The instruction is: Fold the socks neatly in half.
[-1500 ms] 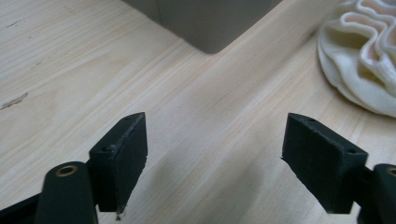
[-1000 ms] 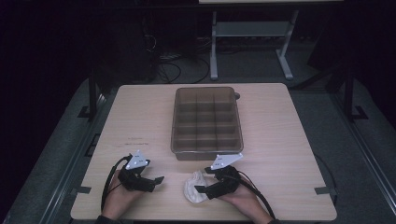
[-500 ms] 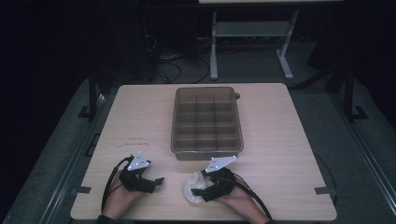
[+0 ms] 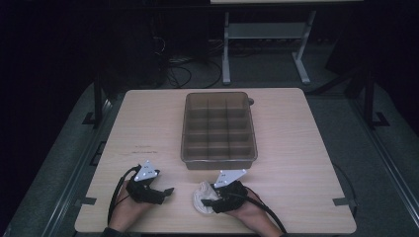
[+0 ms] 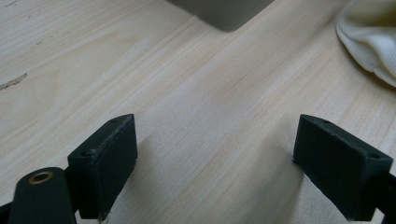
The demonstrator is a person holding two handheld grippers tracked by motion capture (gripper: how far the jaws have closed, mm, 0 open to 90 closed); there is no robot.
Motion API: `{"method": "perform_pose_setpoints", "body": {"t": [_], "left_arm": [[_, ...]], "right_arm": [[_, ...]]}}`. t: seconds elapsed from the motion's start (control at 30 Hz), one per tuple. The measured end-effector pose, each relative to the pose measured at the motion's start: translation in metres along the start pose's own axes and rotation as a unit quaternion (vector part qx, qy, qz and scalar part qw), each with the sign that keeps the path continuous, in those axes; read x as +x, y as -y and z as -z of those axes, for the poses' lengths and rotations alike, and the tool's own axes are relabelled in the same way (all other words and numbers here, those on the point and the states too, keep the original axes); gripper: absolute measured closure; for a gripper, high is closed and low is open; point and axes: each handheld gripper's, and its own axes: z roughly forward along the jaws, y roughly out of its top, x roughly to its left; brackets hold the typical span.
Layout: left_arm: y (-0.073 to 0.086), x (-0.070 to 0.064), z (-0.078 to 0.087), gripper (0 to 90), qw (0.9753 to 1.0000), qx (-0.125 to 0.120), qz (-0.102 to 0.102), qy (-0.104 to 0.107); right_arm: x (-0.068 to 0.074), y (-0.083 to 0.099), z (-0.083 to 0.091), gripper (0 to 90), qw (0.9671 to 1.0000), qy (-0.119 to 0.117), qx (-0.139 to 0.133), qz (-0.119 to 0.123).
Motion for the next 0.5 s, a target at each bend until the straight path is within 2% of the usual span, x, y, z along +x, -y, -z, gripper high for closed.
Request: {"method": "perform_pose_setpoints", "body": {"t": [0.13,0.2,0.33,0.5], "left_arm": [[0.0001,-0.0001,0.0,13.1,1.0,0.0,0.0,0.0],[0.0003,-0.0004,0.0001,13.1,1.0,-0.001,0.001,-0.001],[0.0003,-0.0004,0.0,13.1,1.0,-0.001,0.003,-0.001],[0.0003,-0.0005,0.0,13.1,1.0,-0.002,0.003,-0.001]], "right_arm": [[0.0007,0.0001,0.0,55.7,1.0,-0.008,-0.001,0.0],[0.0008,0.0003,-0.0001,62.5,0.9998,-0.019,-0.001,0.001],[-0.0003,0.0004,0.0,69.1,0.9995,-0.03,0.0,-0.006],[-0.0015,0.0006,0.0002,71.7,0.9994,-0.032,0.0,-0.009]]}}
